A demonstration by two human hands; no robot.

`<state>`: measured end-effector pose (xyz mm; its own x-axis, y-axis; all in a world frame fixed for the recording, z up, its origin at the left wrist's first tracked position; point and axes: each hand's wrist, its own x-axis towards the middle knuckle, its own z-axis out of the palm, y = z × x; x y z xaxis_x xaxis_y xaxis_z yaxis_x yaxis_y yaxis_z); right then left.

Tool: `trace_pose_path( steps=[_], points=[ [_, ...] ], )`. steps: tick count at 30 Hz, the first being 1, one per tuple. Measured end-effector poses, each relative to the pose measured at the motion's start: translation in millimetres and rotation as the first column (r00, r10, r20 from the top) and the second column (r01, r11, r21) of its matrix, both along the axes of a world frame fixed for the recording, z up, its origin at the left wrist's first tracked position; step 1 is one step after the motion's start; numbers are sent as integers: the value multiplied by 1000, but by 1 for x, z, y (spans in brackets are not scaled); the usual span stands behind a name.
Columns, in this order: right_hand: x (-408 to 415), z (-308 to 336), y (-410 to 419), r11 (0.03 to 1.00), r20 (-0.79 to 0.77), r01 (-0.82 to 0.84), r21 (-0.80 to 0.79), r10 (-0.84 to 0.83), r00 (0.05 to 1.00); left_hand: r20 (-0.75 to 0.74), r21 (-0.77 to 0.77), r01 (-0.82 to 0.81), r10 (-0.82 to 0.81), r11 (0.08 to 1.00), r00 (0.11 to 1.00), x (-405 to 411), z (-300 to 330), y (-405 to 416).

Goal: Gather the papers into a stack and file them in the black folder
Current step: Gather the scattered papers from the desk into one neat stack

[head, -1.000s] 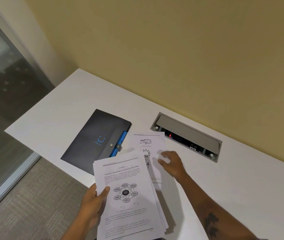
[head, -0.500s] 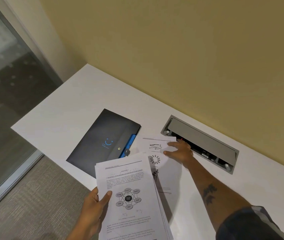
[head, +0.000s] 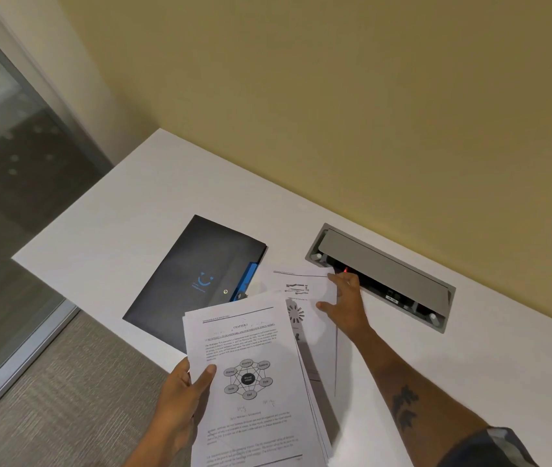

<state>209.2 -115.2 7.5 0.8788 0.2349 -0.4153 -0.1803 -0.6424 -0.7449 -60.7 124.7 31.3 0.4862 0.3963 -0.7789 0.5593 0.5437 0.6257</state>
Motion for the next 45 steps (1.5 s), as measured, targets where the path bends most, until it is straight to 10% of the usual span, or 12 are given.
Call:
trace_pose_path(
  steps=[20, 30, 45],
  points=[
    [-69, 12, -84, 897, -11, 438, 54, -438, 899, 114, 59, 46, -52, 997, 992, 5, 38, -31],
    [-70, 44, -116, 870, 29, 456, 186, -469, 883, 165, 75, 102, -113, 992, 980, 22, 43, -30],
    [-69, 77, -71, 853, -355, 345, 391, -206, 912, 189, 46, 299, -302, 953, 934, 48, 39, -26]
  ],
)
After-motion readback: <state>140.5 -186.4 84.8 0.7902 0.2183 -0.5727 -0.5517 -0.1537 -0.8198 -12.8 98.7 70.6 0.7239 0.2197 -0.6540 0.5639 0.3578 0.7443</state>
